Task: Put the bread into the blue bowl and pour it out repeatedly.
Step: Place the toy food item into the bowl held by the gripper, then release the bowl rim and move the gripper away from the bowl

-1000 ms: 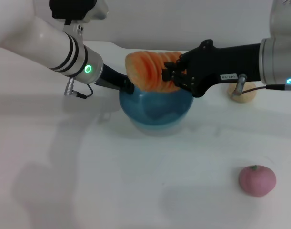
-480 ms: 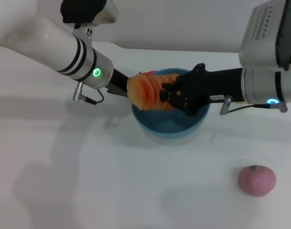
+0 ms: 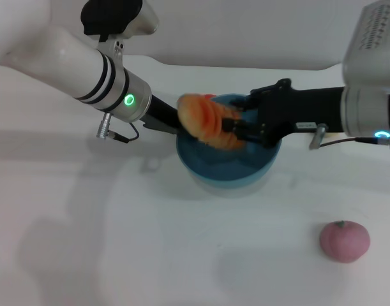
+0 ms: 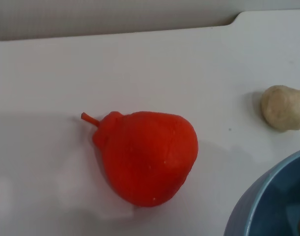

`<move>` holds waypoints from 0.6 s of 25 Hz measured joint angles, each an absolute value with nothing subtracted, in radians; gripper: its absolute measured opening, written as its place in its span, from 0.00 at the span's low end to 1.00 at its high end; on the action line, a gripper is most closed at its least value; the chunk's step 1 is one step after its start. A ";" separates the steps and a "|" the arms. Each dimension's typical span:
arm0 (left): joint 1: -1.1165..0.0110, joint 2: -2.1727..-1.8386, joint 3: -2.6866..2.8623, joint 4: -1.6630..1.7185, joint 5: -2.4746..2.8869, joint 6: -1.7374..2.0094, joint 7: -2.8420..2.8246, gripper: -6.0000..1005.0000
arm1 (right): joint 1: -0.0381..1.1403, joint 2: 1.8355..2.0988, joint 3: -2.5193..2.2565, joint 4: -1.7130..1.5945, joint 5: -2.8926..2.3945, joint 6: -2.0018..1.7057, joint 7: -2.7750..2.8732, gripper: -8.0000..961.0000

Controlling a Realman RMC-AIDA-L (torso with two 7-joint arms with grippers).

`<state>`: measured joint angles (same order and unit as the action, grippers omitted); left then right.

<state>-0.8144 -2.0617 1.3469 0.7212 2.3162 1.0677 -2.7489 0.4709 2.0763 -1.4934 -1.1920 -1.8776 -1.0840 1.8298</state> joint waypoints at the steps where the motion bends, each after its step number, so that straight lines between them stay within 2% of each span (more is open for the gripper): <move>1: -0.814 -2.062 1.347 0.720 2.316 1.067 -2.749 0.00 | 0.463 2.077 -1.484 -1.199 -1.878 -1.086 1.830 0.36; 5: -0.813 -2.061 1.347 0.718 2.316 1.063 -2.749 0.00 | 0.442 2.080 -1.432 -1.207 -1.874 -1.094 1.831 0.41; 15: -0.807 -2.065 1.412 0.712 2.316 1.068 -2.746 0.00 | 0.384 2.079 -1.220 -1.201 -1.788 -1.087 1.827 0.42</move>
<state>-0.8067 -2.0646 1.4125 0.7118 2.3162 1.0678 -2.7464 0.3842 2.0795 -1.2201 -1.2009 -1.7882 -1.0874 1.8265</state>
